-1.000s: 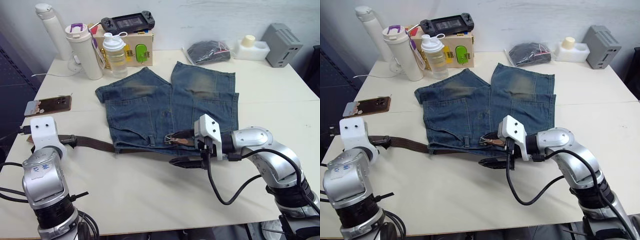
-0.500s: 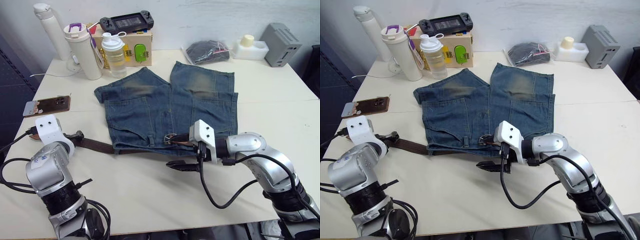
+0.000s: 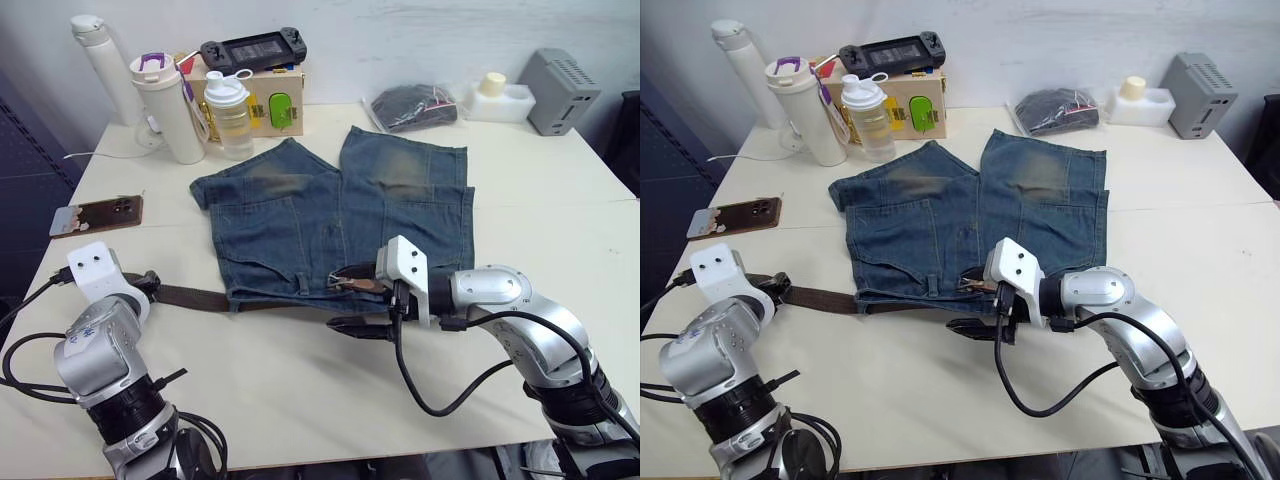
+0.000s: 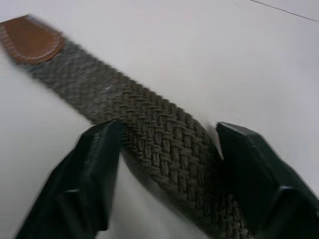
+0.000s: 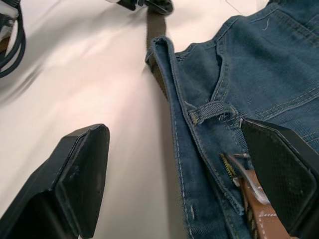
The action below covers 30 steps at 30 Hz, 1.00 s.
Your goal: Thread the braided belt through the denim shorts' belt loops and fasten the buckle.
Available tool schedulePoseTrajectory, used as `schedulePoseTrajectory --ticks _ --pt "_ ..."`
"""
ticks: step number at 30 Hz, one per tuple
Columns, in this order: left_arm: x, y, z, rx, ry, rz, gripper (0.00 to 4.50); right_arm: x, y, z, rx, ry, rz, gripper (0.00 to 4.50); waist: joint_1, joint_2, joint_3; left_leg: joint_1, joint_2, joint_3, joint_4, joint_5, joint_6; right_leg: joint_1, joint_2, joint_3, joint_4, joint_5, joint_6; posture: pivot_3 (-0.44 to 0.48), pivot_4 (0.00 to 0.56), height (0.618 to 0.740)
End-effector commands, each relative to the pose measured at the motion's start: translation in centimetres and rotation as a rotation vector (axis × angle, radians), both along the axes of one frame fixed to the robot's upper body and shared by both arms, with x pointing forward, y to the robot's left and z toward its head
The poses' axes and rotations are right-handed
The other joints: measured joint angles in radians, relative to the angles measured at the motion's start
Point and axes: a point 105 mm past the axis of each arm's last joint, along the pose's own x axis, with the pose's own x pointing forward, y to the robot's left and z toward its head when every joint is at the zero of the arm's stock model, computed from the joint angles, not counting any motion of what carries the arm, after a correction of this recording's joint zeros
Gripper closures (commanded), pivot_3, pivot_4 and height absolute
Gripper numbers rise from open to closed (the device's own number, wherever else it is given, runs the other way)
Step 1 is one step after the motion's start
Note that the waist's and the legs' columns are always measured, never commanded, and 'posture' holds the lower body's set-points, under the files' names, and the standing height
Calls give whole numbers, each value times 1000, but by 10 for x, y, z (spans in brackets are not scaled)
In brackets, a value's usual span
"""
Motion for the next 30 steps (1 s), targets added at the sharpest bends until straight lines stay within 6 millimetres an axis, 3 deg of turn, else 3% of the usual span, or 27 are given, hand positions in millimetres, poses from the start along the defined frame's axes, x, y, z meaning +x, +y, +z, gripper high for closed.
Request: schedulePoseTrajectory --ticks 1,4,5,10,12,14,16,21,26,30 --pt "-5 -13 -34 -117 110 -26 3080 -4 2 14 36 -50 16 0 3 0 0 0 0 0 0 0 0 0 0 0 0 0 0 0 150 682" --pt "-2 -17 -33 -148 95 -35 4361 -3 1 15 35 -56 6 0 9 0 0 0 0 0 0 0 0 0 0 0 0 0 0 0 150 682" --pt "-1 -17 -33 -154 91 -36 4490 -2 0 15 34 -57 4 0 12 0 0 0 0 0 0 0 0 0 0 0 0 0 0 0 150 682" --pt "17 -31 -14 -168 -32 -109 4489 3 -4 16 28 -70 -28 0 31 0 0 0 0 -1 1 0 0 1 0 -1 0 0 0 0 150 682" --pt "26 -37 6 -120 -129 -155 4489 4 -6 17 26 -75 -39 0 37 0 0 0 0 -1 1 0 0 1 0 -1 0 0 0 0 150 682" --pt "34 -48 46 -52 -313 -247 4489 5 -7 18 27 -77 -46 0 40 -3 2 -1 0 -1 2 0 0 1 0 -1 0 0 0 0 150 682" --pt "36 -60 70 7 -410 -333 4489 5 -8 18 29 -78 -52 0 37 -8 5 -2 0 -1 3 0 0 0 0 -1 0 0 0 0 150 682" --pt "27 -95 108 265 -529 -647 4489 8 -11 21 41 -87 -85 0 5 -9 5 -3 1 -1 1 1 1 -1 2 -1 0 0 0 0 150 682" --pt "3 -136 117 507 -581 -1083 4489 14 -13 26 41 -127 -129 0 -17 -8 6 -3 3 0 -3 1 2 -2 2 -1 -1 0 -1 0 150 682" --pt "-21 -151 101 540 -530 -1435 4489 31 -14 30 -15 -269 -191 0 -23 -5 7 -3 5 0 -3 1 2 -2 2 -1 -6 -1 -4 0 150 682"
